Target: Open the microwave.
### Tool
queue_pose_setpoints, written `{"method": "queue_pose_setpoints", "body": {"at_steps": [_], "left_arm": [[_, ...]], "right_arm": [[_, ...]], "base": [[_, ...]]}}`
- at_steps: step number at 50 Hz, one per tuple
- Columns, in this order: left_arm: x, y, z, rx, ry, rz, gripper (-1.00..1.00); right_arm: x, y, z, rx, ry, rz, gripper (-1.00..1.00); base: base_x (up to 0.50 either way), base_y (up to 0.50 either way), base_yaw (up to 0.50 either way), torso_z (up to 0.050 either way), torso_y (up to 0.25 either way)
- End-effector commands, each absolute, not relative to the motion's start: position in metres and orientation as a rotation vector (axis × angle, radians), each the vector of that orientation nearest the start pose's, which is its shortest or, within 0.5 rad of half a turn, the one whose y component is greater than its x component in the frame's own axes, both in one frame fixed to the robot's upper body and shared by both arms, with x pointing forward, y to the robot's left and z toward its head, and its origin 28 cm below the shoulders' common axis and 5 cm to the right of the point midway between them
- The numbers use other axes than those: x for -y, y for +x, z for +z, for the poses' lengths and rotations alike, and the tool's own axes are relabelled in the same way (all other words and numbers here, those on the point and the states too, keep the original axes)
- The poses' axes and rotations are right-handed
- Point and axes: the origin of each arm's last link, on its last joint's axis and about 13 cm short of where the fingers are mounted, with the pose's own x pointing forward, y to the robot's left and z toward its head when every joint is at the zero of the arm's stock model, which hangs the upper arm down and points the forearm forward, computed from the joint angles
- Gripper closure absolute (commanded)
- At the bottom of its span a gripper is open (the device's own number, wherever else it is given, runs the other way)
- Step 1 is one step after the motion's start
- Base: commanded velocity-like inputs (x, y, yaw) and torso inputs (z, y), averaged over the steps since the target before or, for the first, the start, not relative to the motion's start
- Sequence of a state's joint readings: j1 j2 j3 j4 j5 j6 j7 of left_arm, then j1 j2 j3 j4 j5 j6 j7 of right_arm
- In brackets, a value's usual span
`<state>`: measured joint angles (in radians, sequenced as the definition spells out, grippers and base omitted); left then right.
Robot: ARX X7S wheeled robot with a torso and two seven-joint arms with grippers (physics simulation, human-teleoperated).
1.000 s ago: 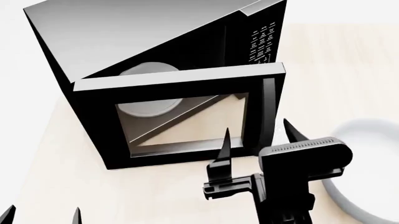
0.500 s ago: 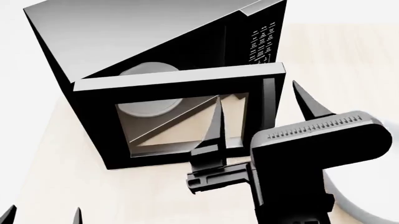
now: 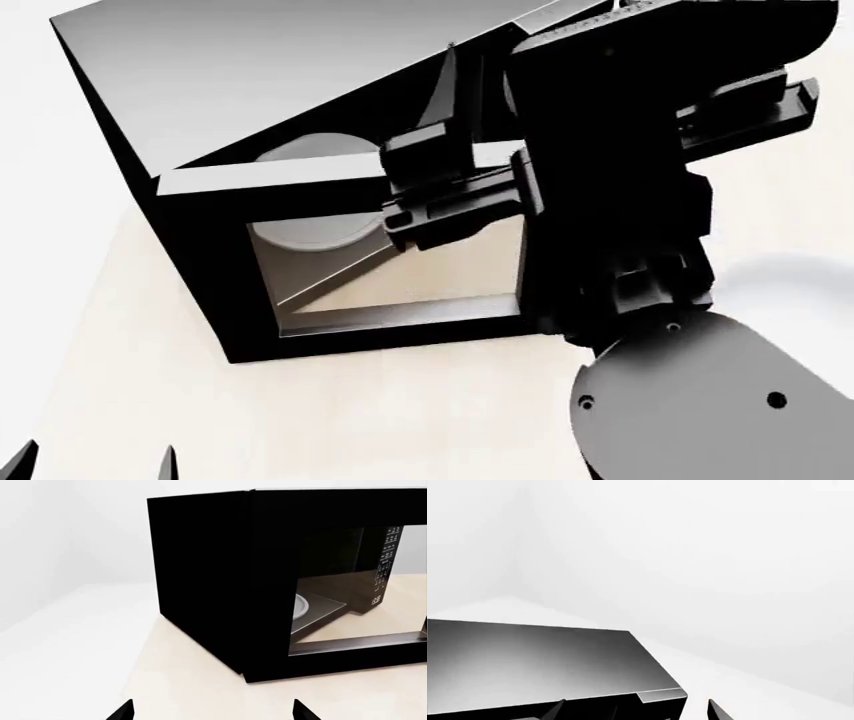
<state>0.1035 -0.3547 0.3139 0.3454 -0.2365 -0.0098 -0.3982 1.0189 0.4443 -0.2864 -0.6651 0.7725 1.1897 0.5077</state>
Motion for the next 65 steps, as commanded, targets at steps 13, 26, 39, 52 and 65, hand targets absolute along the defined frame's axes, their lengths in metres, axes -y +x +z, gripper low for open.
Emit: {"method": "queue_pose_setpoints", "body": {"at_steps": [13,26,39,52,65], "left_arm": [[-0.207,0.177,0.054,0.126,0.017,-0.003,-1.00],[-0.207,0.177,0.054,0.126,0.014,-0.005,-1.00],[-0.207,0.176,0.055,0.129,0.012,-0.005,-1.00],[-0.208,0.177,0.055,0.128,0.011,-0.004,-1.00],[-0.208,0.176,0.056,0.129,0.011,-0.007,-1.00]], "right_arm": [[0.092,0.304,0.321,-0.009,-0.260,0.152,-1.00],[0.087,0.315,0.334,-0.105,-0.177,0.144,-1.00],[0.085,0.334,0.328,-0.209,-0.154,0.119,-1.00],[0.089,0.361,0.316,-0.280,-0.127,0.074,-1.00],[0.094,0.380,0.304,-0.324,-0.117,0.044,-1.00]], "base": [[0.00,0.00,0.00,0.000,0.000],[0.00,0.00,0.00,0.000,0.000],[0.00,0.00,0.00,0.000,0.000],[0.00,0.00,0.00,0.000,0.000],[0.00,0.00,0.00,0.000,0.000]]}}
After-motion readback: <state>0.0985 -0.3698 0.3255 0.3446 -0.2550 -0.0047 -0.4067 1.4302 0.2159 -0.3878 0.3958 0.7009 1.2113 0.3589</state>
